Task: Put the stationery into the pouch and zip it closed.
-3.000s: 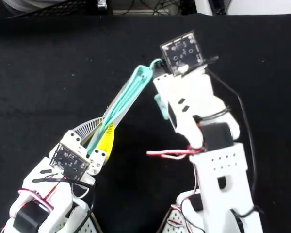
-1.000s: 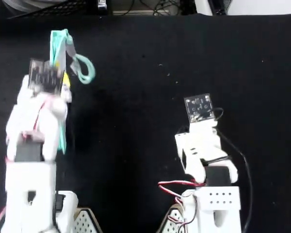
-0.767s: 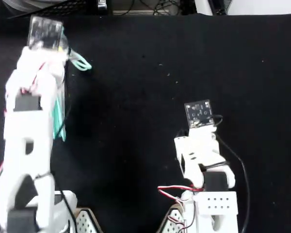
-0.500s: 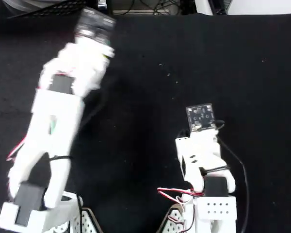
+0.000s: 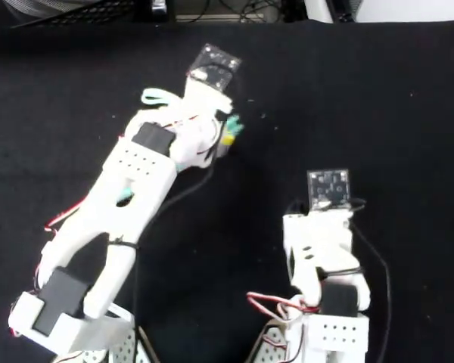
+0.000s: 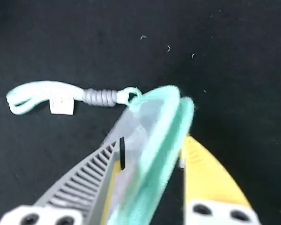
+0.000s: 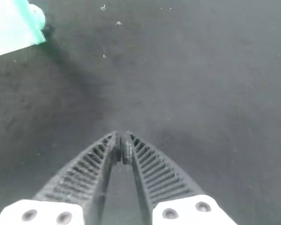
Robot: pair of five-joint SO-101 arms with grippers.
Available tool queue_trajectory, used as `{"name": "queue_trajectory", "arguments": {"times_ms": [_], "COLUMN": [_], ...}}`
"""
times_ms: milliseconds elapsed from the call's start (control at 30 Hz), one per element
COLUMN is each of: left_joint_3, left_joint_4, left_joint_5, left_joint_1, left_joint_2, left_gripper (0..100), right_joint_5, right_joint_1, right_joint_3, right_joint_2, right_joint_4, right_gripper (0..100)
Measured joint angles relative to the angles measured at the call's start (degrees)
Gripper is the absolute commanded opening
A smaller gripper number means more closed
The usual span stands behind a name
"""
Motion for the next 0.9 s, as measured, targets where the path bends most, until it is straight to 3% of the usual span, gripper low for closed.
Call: {"name": "queue_trajectory", "arguments": {"times_ms": [267, 400, 467, 667, 900], "left_joint_3": [-9.67, -9.85, -6.42, 17.58, 46.51], "left_joint_4": [17.23, 26.99, 29.54, 29.10, 15.82], "left_joint_5": [1.14, 1.23, 1.23, 1.05, 0.88], "left_joint_1": [1.58, 0.00, -3.87, -21.63, -39.82], "left_joint_2": [-12.22, -22.86, -28.04, -41.05, -57.14], "left_gripper": [23, 4, 5, 6, 6], "right_joint_5": [0.00, 0.00, 0.00, 0.00, -0.26], "right_joint_1": [-0.26, -0.26, -0.26, -5.19, -9.41], "right_joint_3": [0.00, 0.00, 0.00, 0.00, -0.09], "right_joint_2": [-0.26, -0.44, -0.44, -0.44, -0.44], "right_joint_4": [0.00, 0.00, 0.00, 0.09, 5.80], "right_gripper": [1.5, 1.8, 1.7, 1.5, 1.5]}}
